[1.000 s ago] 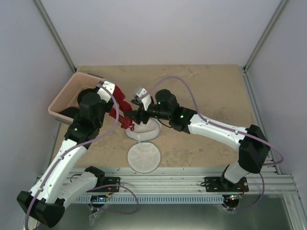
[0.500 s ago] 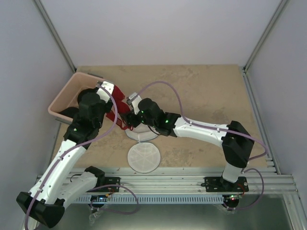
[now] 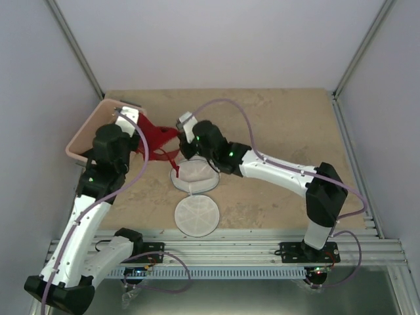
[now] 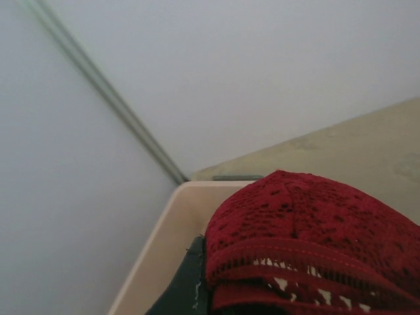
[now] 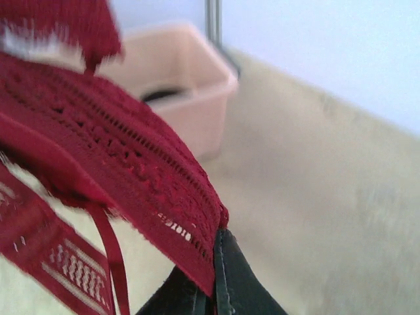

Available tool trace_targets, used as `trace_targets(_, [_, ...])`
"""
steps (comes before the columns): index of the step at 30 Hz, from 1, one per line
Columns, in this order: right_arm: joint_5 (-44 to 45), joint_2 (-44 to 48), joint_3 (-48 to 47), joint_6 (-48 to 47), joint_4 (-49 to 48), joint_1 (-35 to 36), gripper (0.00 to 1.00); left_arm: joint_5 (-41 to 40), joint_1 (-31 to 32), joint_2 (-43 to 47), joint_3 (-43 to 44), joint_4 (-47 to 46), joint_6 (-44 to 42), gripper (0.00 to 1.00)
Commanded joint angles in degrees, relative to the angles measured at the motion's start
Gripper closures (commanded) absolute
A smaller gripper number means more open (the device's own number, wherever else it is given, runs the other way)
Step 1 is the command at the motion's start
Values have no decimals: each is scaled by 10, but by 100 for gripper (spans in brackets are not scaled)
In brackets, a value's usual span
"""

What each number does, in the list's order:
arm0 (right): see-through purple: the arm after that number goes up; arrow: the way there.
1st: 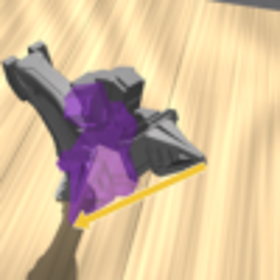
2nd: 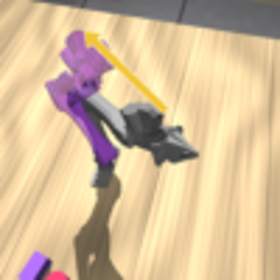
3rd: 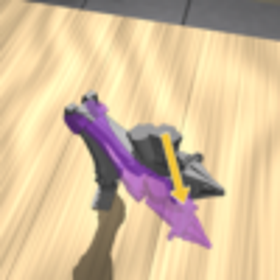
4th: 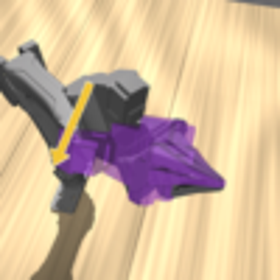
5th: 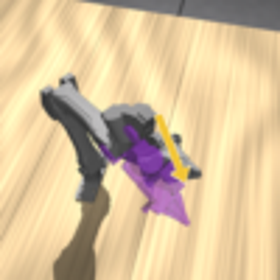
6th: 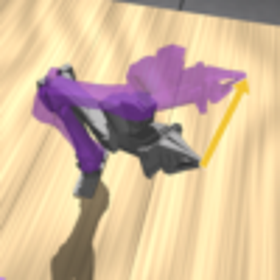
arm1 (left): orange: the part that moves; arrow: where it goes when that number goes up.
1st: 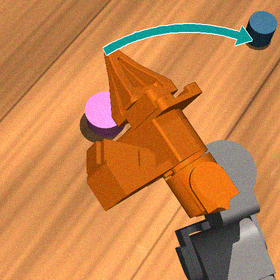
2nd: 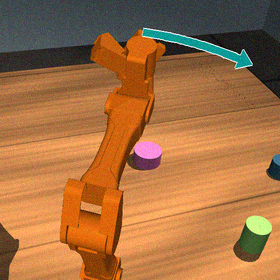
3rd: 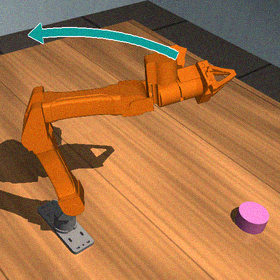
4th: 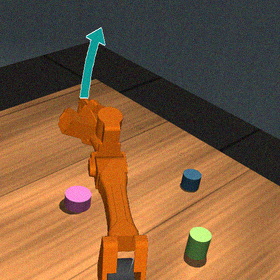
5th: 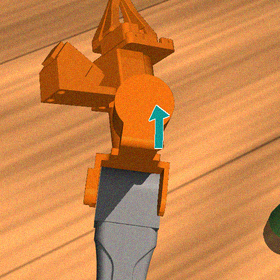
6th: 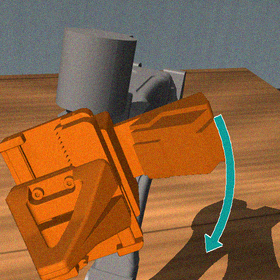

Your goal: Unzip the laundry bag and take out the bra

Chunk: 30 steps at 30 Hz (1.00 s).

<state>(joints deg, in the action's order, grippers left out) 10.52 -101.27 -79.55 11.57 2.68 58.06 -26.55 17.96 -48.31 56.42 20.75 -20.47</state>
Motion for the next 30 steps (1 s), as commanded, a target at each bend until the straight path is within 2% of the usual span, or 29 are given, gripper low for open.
trace_targets(1, [-50, -42, -126, -86, -44, -32, 100, -25, -39, -11, 76, 55, 8, 100])
trace_targets(8, [-219, -242, -445, -104, -60, -75, 99, -84, -102, -93, 219, 137, -73, 100])
trace_targets(13, [-276, -396, -606, -38, -208, -88, 100, -78, -185, -115, 195, 76, -151, 100])
trace_targets(17, [-270, -483, -659, 20, -338, -83, 99, -62, -240, -136, 144, 25, -158, 100])
trace_targets(20, [-259, -524, -675, 9, -380, -70, 99, -48, -264, -152, 119, -11, -157, 100])
trace_targets(24, [-250, -547, -675, -49, -399, -48, 99, -35, -287, -190, 98, -50, -164, 100])
trace_targets(30, [-240, -549, -675, -64, -395, -47, 100, -20, -291, -250, 103, -88, -143, 100])
